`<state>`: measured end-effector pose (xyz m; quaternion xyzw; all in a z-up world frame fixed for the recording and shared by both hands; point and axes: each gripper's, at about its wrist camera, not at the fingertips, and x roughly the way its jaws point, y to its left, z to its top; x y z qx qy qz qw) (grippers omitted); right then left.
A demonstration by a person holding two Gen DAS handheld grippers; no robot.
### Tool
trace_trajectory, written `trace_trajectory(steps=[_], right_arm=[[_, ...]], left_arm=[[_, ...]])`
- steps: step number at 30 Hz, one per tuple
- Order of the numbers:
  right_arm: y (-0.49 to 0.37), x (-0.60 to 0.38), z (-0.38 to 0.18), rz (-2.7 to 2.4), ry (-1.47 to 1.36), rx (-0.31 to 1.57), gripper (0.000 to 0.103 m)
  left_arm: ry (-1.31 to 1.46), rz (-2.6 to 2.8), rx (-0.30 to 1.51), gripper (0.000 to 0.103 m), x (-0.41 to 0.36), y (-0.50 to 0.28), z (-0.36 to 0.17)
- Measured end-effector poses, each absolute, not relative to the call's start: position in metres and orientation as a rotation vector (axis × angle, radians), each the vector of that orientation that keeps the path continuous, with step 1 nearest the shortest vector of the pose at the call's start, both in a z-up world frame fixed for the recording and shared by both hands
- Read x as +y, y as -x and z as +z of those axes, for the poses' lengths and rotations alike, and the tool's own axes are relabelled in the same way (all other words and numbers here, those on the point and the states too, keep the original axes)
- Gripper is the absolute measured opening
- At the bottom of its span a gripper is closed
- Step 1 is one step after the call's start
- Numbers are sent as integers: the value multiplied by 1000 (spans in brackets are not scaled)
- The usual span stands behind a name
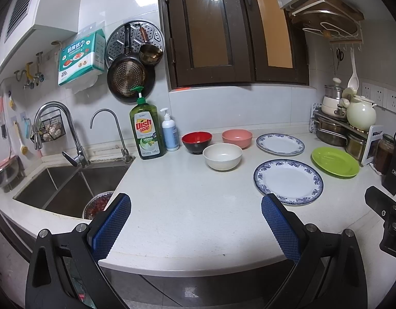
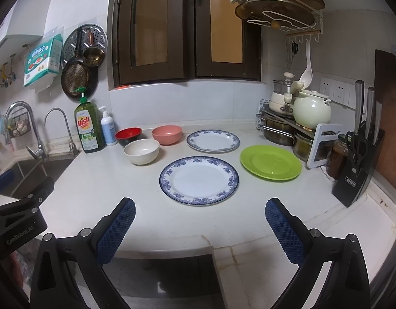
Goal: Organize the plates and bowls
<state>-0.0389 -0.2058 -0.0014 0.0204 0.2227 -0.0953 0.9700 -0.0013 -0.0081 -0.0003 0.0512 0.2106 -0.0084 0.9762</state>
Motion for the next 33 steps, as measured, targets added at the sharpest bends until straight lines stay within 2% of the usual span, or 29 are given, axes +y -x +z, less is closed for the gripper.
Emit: trace_trajectory(steps=[33], right_arm=[[8,-222,-21,-189,-78,507,102]], left_arm=[[-104,-36,460,103,-24,-26,-8]])
